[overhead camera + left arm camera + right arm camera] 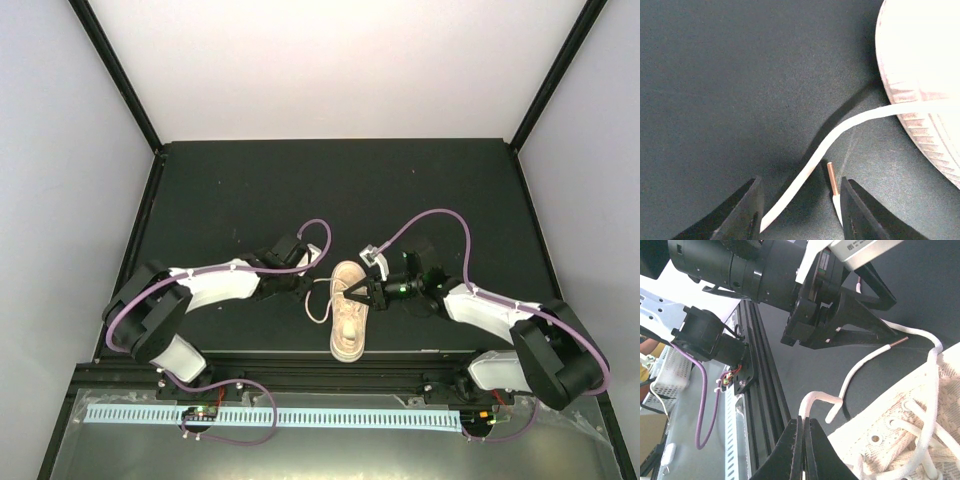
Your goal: Tie the shoes
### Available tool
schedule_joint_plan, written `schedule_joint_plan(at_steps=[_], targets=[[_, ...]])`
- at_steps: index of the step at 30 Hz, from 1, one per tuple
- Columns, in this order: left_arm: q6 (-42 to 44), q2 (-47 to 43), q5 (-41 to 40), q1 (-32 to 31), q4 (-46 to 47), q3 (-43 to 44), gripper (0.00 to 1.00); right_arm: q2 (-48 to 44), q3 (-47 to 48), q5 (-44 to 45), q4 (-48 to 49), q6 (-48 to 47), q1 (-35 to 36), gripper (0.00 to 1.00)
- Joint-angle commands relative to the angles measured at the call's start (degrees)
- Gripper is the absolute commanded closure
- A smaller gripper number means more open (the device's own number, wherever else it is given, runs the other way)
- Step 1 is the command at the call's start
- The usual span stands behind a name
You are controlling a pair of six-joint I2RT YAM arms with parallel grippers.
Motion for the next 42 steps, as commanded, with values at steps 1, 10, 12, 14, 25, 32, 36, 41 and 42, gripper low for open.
schedule_joint_plan(at_steps=[1,10,12,14,25,32,36,41,42], targets=[[0.1,1.4,0.8,0.2,-0.5,0.5,0.58,0.1,1.0,-0.9,1.9,0.0,0.3,0.99],[0.2,1.6,0.1,0.2,-0.2,0.6,0.66,0.2,0.5,-1.1,2.0,0.1,0.3,0.98],[0.6,2.3,0.2,0.2,-0.8,1.1,0.66,0.2,0.5,-1.0,2.1,0.1,0.2,0.98],[0.8,2.8,0.9,0.2,-0.9,1.2,0.67,0.1,0.5,-1.1,2.1,0.2,0.3,0.98],[0.6,5.7,0.1,-0.4,-1.8,2.4,0.79,-0.3,0.3,-1.4,2.6,0.6,0.3,0.98],[0.5,6.2,-0.8,-0.7,-2.0,2.6,0.98,-0.7,0.0,-1.2,2.4,0.9,0.3,0.98],[-0.7,2.6,-3.8,-0.7,-1.9,1.9,0.98,-0.9,0.0,-0.8,2.7,1.1,0.3,0.99],[-2.9,-5.4,-0.7,-0.6,-0.9,0.1,0.99,-1.4,0.4,0.5,2.1,1.7,0.3,0.98],[-2.9,-6.6,1.4,-0.6,-1.1,-0.1,0.98,-1.7,0.6,1.1,1.6,1.8,0.3,0.98]])
